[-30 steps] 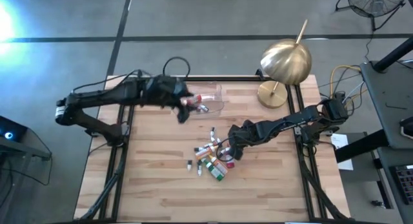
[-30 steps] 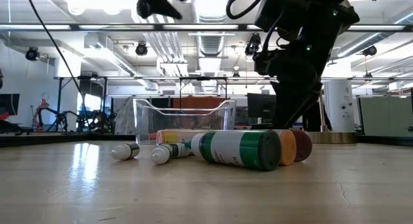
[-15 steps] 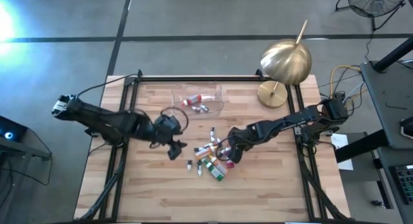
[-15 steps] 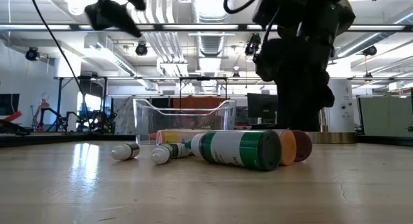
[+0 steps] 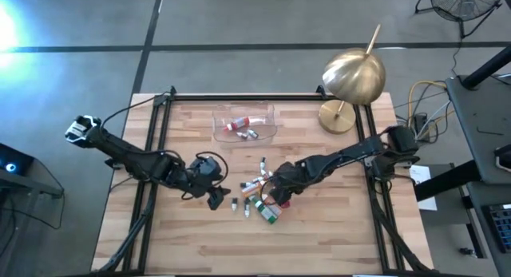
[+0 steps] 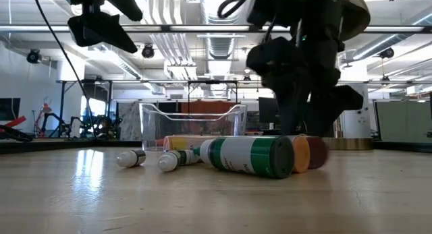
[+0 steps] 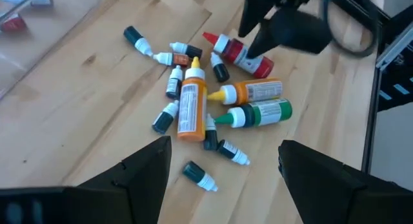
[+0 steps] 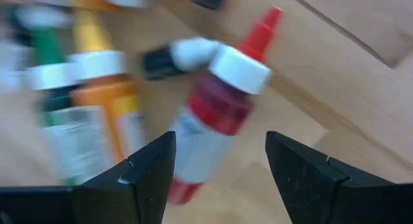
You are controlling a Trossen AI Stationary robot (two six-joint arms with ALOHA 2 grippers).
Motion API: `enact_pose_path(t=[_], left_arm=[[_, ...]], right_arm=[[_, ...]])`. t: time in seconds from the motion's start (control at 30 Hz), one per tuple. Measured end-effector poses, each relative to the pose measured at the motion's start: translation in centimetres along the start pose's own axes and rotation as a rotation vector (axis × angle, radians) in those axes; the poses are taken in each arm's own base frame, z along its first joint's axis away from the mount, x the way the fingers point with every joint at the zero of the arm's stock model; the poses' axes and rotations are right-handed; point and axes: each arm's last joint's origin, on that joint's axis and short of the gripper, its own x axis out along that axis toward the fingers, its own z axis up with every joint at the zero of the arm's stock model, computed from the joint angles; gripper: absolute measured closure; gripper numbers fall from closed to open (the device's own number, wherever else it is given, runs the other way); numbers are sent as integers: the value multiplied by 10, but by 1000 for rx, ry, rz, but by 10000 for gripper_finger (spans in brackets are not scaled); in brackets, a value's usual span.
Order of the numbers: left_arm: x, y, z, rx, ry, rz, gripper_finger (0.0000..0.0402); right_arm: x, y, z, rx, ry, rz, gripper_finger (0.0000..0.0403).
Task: Pick & Place food coloring
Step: Put the large red food coloring bottle into the transparent bin
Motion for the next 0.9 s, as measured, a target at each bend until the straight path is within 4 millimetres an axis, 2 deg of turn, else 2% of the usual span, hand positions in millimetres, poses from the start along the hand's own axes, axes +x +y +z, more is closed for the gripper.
enact_pose_path(t=[0.2, 0.3, 0.47, 0.57, 0.73, 0.9], left_arm=[[-2, -3, -4, 23, 0, -7, 143], [-3, -4, -6, 37, 5, -8, 143], [-3, -4, -8, 47, 8, 1, 143], [-4, -4, -10, 58, 16, 11, 143], [-5, -2, -13, 69, 11, 51, 143], [-6, -2, -15, 74, -13, 74, 143]], right_arm=[[17, 14, 5, -10, 10, -39, 170], [26, 15, 6, -32, 29, -81, 170], [31, 13, 3, -112, 60, -131, 174], [27, 11, 3, -137, 61, -132, 197], [10, 10, 4, -144, 6, -126, 264], [-46, 23, 14, -152, -236, -14, 306]])
